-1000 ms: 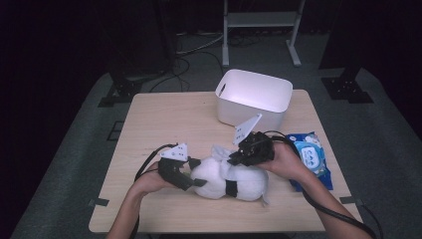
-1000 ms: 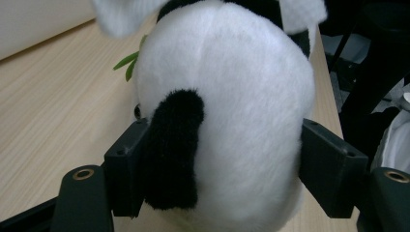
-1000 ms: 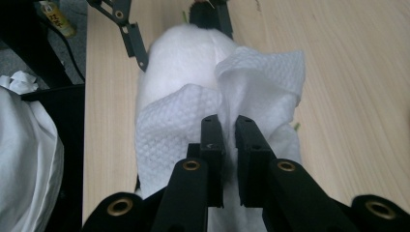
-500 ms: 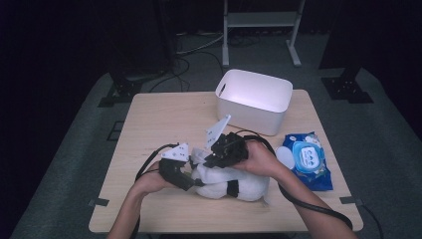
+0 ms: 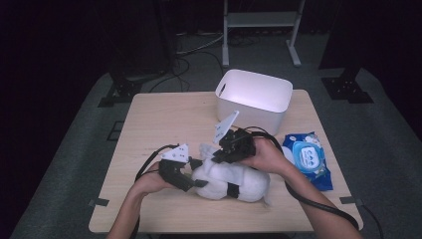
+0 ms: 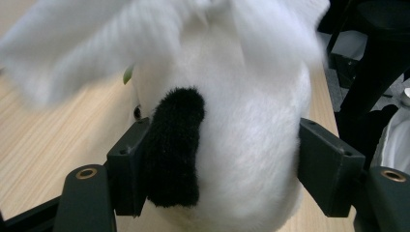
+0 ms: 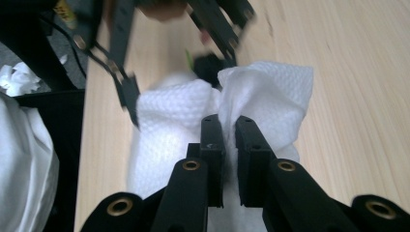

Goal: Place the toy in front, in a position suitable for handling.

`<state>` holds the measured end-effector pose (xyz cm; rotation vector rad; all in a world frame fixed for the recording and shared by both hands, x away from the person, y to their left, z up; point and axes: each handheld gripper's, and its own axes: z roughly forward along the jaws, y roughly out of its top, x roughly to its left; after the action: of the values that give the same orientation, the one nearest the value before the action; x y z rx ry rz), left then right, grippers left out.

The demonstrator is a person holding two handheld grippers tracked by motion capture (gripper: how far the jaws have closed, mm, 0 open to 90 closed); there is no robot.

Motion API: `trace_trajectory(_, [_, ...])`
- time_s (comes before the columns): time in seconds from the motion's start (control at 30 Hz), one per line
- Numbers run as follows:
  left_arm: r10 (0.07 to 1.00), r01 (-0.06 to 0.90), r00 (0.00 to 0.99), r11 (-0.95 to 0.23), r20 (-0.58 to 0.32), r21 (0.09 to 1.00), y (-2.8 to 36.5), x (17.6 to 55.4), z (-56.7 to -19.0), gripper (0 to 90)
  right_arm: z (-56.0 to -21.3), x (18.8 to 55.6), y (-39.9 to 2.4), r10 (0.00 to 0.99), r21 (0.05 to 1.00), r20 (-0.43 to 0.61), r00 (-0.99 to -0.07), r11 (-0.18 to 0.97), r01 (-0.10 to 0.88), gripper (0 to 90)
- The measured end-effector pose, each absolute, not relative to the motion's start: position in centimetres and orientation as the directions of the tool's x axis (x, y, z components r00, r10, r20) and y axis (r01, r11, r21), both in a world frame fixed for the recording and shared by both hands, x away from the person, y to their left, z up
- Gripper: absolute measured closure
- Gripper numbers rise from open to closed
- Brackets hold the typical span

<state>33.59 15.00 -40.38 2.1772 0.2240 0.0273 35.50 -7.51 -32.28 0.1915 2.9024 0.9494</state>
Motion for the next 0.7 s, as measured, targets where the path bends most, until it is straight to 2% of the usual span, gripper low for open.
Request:
trace_trajectory(0.3, [0.17,0.152,0.983,-0.566,-0.066,0.81,15.1,33.7,-40.5,28.5,-32.9,35.7,-12.2,0.235,0.583,-0.022,-0.972,0.792,0.179,82.4])
trace_trajectory(0.7, [0.173,0.169,0.981,-0.563,-0.084,0.809,15.4,33.8,-40.8,28.5,-32.0,34.4,-16.4,0.306,0.613,-0.041,-0.951,0.759,0.218,82.3])
